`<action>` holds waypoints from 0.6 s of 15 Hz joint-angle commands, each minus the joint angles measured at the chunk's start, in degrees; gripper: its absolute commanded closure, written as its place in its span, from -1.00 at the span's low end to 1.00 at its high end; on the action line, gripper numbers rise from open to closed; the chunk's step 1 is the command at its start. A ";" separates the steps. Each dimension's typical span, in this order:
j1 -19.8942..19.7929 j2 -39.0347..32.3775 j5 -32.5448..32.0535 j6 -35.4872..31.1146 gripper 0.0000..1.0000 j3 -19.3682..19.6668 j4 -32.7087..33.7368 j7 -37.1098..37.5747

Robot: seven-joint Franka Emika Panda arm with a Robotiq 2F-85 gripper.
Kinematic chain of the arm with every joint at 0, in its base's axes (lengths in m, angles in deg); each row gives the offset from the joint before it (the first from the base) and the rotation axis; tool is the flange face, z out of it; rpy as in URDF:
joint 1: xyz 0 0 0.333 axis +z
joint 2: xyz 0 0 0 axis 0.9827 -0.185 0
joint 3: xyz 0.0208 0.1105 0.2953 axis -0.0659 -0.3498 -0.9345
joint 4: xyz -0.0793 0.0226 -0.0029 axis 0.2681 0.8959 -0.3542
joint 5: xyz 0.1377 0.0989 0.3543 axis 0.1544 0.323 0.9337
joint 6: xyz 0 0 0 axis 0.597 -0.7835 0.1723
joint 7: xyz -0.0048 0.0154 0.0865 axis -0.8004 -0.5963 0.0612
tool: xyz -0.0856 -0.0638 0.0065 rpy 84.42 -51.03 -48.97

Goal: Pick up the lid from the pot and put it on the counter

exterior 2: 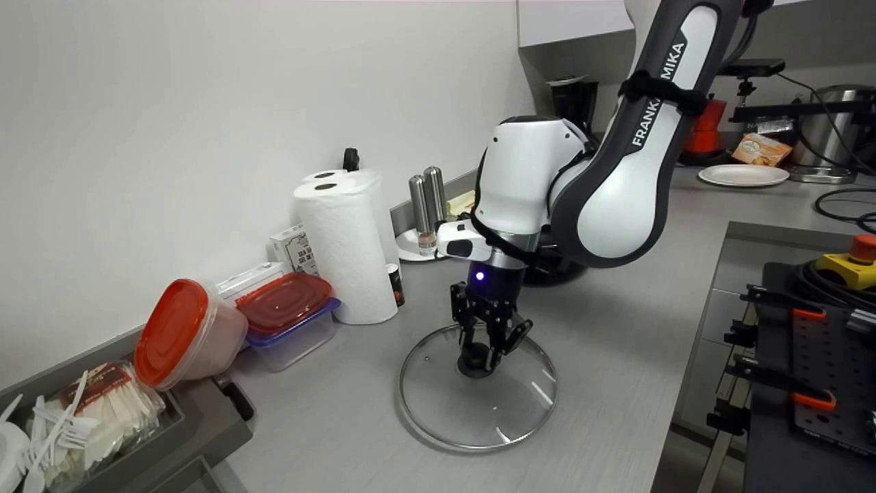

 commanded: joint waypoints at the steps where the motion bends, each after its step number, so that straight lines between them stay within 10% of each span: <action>1: 2.20 -0.42 -4.90 0.02 0.50 2.49 2.09 4.80; 6: 4.35 -0.14 -9.77 2.63 0.50 4.94 3.39 8.62; 7: 1.44 -0.61 -9.31 1.04 -0.12 2.50 2.12 7.35; 9: 1.25 -0.73 -9.53 1.27 -0.10 2.33 2.15 7.61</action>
